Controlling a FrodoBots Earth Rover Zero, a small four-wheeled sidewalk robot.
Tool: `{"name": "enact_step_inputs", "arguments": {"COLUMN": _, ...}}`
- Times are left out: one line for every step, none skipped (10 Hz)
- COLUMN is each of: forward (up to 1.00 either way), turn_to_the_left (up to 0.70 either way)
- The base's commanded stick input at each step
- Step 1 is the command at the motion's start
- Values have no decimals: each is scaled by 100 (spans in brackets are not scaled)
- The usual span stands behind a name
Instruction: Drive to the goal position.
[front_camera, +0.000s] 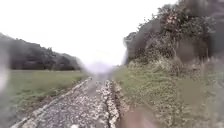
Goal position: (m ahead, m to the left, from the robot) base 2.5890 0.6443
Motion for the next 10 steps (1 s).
{"name": "enact_step_inputs", "arguments": {"forward": 0, "turn_to_the_left": 70}}
{"name": "enact_step_inputs", "arguments": {"forward": 0, "turn_to_the_left": 70}}
{"name": "enact_step_inputs", "arguments": {"forward": 0, "turn_to_the_left": 70}}
{"name": "enact_step_inputs", "arguments": {"forward": 0, "turn_to_the_left": 70}}
{"name": "enact_step_inputs", "arguments": {"forward": 0, "turn_to_the_left": 70}}
{"name": "enact_step_inputs", "arguments": {"forward": 0, "turn_to_the_left": 70}}
{"name": "enact_step_inputs", "arguments": {"forward": 0, "turn_to_the_left": 70}}
{"name": "enact_step_inputs", "arguments": {"forward": 0, "turn_to_the_left": 70}}
{"name": "enact_step_inputs", "arguments": {"forward": 0, "turn_to_the_left": 70}}
{"name": "enact_step_inputs", "arguments": {"forward": 0, "turn_to_the_left": 70}}
